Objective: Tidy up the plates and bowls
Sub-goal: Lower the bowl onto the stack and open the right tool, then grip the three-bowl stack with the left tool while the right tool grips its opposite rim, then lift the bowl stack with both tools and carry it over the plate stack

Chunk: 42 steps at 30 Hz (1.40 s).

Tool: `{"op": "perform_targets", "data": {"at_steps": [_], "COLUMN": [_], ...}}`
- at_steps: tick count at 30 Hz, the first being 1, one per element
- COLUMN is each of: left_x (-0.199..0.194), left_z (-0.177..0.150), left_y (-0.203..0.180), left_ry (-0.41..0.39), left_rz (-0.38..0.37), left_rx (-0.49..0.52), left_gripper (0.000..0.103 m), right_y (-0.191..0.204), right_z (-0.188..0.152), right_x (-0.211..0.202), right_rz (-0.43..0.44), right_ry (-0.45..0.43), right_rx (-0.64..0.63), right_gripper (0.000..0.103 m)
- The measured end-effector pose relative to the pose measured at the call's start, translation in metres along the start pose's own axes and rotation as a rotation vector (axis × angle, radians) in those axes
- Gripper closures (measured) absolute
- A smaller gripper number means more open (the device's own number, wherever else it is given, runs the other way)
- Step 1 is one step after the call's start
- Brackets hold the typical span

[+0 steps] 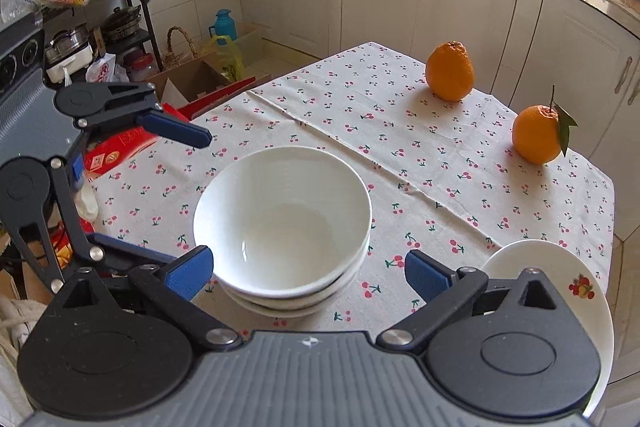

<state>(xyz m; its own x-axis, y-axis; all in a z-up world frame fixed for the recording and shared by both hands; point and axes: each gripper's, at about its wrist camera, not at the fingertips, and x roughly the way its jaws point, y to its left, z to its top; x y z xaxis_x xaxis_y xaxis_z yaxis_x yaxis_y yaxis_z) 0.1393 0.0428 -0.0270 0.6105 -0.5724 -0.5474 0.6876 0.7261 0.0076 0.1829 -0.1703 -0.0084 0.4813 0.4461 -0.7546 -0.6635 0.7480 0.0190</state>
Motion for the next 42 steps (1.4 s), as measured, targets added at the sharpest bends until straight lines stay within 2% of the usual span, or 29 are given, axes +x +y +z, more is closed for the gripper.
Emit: {"op": "perform_targets", "data": {"at_steps": [4, 7, 12, 15, 20, 26, 37, 42], "left_x": [-0.003, -0.001, 0.014, 0.025, 0.043, 0.058, 0.074, 0.078], "left_z": [-0.005, -0.011, -0.019, -0.021, -0.023, -0.022, -0.007, -0.008], "left_y": [-0.004, -0.007, -0.001, 0.005, 0.011, 0.016, 0.023, 0.027], "left_ry": [0.007, 0.037, 0.084, 0.112, 0.146, 0.178, 0.227, 0.229], "left_rz": [0.003, 0.003, 0.003, -0.024, -0.063, -0.147, -0.290, -0.326], "left_rx": [0.034, 0.051, 0.042, 0.034, 0.087, 0.169, 0.291, 0.295], "left_gripper": [0.001, 0.001, 0.001, 0.001, 0.002, 0.002, 0.010, 0.014], "right_y": [0.007, 0.012, 0.019, 0.017, 0.007, -0.006, -0.006, -0.009], "right_z": [-0.012, -0.021, -0.031, -0.035, -0.038, -0.035, -0.021, -0.018], "right_x": [0.001, 0.002, 0.008, 0.015, 0.026, 0.045, 0.058, 0.062], "right_rz": [-0.044, -0.044, -0.064, -0.069, -0.018, 0.046, 0.145, 0.163], "right_ry": [0.022, 0.031, 0.047, 0.055, 0.042, 0.039, 0.094, 0.110], "right_rx": [-0.025, -0.037, -0.092, -0.112, -0.121, -0.126, -0.284, -0.308], "right_gripper": [0.000, 0.000, 0.000, 0.000, 0.000, 0.000, 0.000, 0.002]}}
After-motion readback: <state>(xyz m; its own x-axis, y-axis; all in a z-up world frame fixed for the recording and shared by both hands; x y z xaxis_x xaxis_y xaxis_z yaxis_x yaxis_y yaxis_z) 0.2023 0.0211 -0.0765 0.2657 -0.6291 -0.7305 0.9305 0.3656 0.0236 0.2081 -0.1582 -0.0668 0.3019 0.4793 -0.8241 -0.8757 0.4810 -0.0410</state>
